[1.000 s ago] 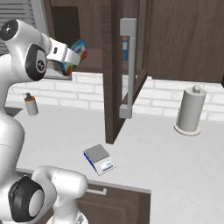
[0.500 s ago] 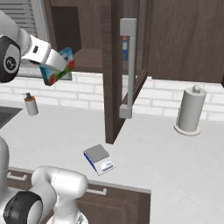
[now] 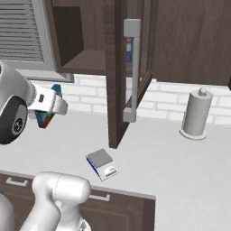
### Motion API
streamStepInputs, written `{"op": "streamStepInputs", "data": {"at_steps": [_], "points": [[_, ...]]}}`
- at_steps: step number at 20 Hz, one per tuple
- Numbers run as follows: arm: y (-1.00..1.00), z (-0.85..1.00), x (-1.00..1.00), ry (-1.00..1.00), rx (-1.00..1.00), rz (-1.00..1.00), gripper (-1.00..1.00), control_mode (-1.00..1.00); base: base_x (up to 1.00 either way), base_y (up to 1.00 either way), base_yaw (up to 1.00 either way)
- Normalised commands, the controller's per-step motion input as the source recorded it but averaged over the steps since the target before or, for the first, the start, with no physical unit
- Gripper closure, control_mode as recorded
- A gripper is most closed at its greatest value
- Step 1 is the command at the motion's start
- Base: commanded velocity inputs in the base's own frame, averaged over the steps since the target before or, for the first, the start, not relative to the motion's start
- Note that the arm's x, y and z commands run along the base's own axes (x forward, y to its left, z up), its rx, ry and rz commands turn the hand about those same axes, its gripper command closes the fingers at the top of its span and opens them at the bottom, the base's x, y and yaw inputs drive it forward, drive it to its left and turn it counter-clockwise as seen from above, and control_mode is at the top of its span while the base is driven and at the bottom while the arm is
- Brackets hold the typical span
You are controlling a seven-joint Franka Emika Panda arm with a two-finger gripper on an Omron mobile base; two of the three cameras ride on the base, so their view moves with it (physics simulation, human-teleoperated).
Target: Pick the boxed food and place it on the digital scale for weighing, and close the cabinet.
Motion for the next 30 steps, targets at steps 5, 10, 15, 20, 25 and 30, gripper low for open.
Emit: {"op": "streamStepInputs", "data": {"at_steps": [5, 10, 15, 20, 25, 30], "points": [[0.00, -0.81, 0.15, 0.10, -0.03, 0.41, 1.00, -1.00, 0.00, 0.00, 0.00], [0.00, -0.62, 0.47, 0.09, -0.05, 0.43, 1.00, -1.00, 0.00, 0.00, 0.00], [-0.01, -0.60, 0.75, 0.01, -0.02, 0.34, 1.00, -1.00, 0.00, 0.00, 0.00], [-0.14, -0.50, 0.81, -0.01, -0.01, 0.27, 1.00, -1.00, 0.00, 0.00, 0.00], [-0.07, -0.57, 0.63, -0.11, -0.12, 0.18, 1.00, -1.00, 0.00, 0.00, 0.00], [-0.39, -0.34, 0.70, 0.01, -0.03, 0.16, 1.00, -1.00, 0.00, 0.00, 0.00]]}}
